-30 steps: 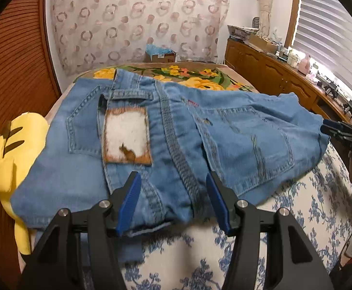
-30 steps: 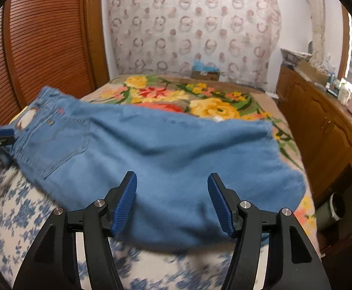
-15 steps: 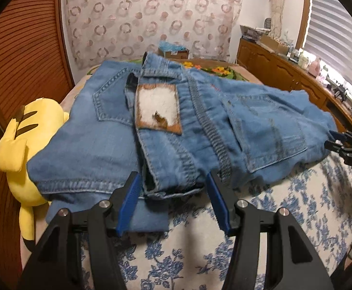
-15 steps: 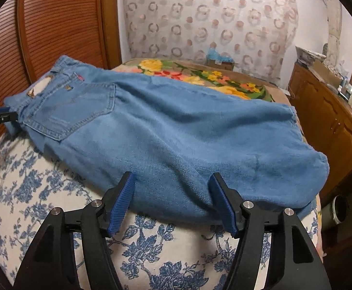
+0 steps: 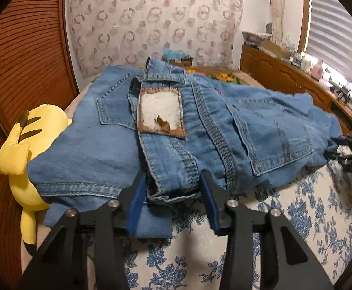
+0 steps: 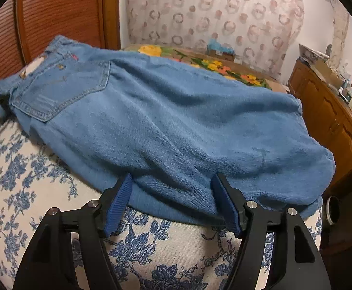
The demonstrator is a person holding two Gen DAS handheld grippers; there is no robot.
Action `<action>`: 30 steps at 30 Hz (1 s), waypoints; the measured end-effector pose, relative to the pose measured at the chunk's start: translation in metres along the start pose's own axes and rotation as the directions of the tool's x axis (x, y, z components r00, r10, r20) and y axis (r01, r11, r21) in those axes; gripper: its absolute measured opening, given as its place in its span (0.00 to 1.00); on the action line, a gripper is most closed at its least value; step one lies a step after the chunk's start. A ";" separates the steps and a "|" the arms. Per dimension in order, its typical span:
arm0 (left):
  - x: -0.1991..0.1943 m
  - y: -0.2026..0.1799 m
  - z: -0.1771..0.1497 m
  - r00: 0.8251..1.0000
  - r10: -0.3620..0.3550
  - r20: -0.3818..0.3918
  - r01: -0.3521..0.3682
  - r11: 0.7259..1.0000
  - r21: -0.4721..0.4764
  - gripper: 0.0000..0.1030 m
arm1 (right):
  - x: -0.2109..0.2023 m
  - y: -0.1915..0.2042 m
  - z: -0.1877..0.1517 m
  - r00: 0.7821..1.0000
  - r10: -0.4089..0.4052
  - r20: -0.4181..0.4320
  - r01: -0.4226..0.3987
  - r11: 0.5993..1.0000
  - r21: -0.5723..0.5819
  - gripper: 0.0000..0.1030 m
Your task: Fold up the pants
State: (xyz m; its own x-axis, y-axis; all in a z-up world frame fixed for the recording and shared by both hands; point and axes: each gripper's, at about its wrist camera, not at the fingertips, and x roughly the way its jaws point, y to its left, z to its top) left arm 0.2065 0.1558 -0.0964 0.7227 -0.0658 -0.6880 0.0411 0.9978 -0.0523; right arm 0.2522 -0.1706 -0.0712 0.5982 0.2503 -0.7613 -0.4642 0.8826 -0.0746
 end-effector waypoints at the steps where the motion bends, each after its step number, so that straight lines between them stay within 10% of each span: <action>1: -0.001 0.001 0.000 1.000 0.001 0.006 -0.001 1.000 -0.005 0.35 | 0.000 0.001 0.000 1.000 -0.005 -0.001 0.005 1.000 -0.007 0.68; 5: -0.004 -0.001 0.002 1.000 0.012 0.024 -0.012 1.000 0.013 0.26 | 0.000 0.000 -0.001 1.000 -0.002 -0.001 0.002 1.000 -0.016 0.63; 13: -0.022 -0.015 0.012 0.996 0.021 0.091 -0.023 1.000 0.018 0.13 | -0.005 0.010 -0.003 1.000 -0.015 0.018 0.017 0.996 -0.086 0.08; 30: -0.111 -0.043 -0.008 0.980 -0.015 0.196 0.002 0.998 0.066 0.11 | -0.077 0.011 -0.033 0.993 0.007 0.119 -0.008 1.000 0.009 0.03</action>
State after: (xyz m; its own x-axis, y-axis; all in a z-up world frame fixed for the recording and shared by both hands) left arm 0.1189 0.1197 -0.0239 0.8435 -0.0778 -0.5315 0.0879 0.9961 -0.0063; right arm 0.1797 -0.1931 -0.0347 0.6689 0.3018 -0.6794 -0.4628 0.8843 -0.0628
